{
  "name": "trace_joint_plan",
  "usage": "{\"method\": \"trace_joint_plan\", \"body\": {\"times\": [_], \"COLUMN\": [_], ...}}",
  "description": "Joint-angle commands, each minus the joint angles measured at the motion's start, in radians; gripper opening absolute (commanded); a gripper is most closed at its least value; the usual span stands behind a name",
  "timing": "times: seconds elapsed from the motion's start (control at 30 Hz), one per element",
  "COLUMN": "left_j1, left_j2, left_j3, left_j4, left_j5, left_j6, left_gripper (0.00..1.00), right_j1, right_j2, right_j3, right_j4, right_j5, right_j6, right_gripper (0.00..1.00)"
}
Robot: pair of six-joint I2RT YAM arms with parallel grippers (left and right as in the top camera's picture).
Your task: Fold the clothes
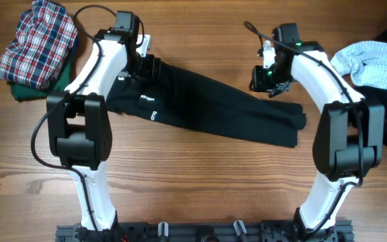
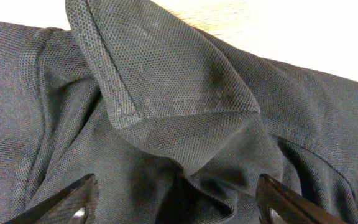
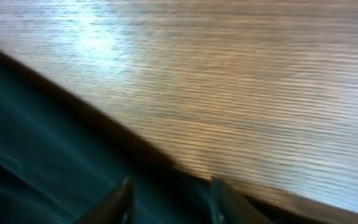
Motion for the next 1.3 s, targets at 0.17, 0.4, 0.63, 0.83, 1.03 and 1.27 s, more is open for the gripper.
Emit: {"method": "trace_joint_plan", "body": {"times": [0.17, 0.4, 0.63, 0.83, 1.03, 1.27], "left_j1": [0.01, 0.01, 0.01, 0.01, 0.01, 0.01], "left_j2": [0.013, 0.013, 0.013, 0.013, 0.013, 0.013], "left_j3": [-0.006, -0.006, -0.006, -0.006, -0.006, -0.006], "left_j4": [-0.001, -0.002, -0.001, -0.001, -0.002, -0.001], "left_j5": [-0.009, -0.009, -0.01, -0.01, -0.01, -0.01], "left_j6": [0.008, 0.008, 0.008, 0.009, 0.008, 0.008], "left_gripper": [0.82, 0.82, 0.83, 0.85, 0.86, 0.86], "right_j1": [0.047, 0.071, 0.077, 0.077, 0.078, 0.079], "right_j2": [-0.007, 0.031, 0.065, 0.042, 0.021, -0.01], "right_j3": [-0.094, -0.101, -0.102, -0.021, 0.041, 0.04], "right_j4": [0.037, 0.071, 0.095, 0.078, -0.003, -0.12], "right_j5": [-0.022, -0.022, -0.019, -0.034, -0.087, -0.101], "right_j6": [0.055, 0.061, 0.082, 0.08, 0.053, 0.026], "right_gripper": [0.06, 0.05, 0.04, 0.04, 0.04, 0.04]}}
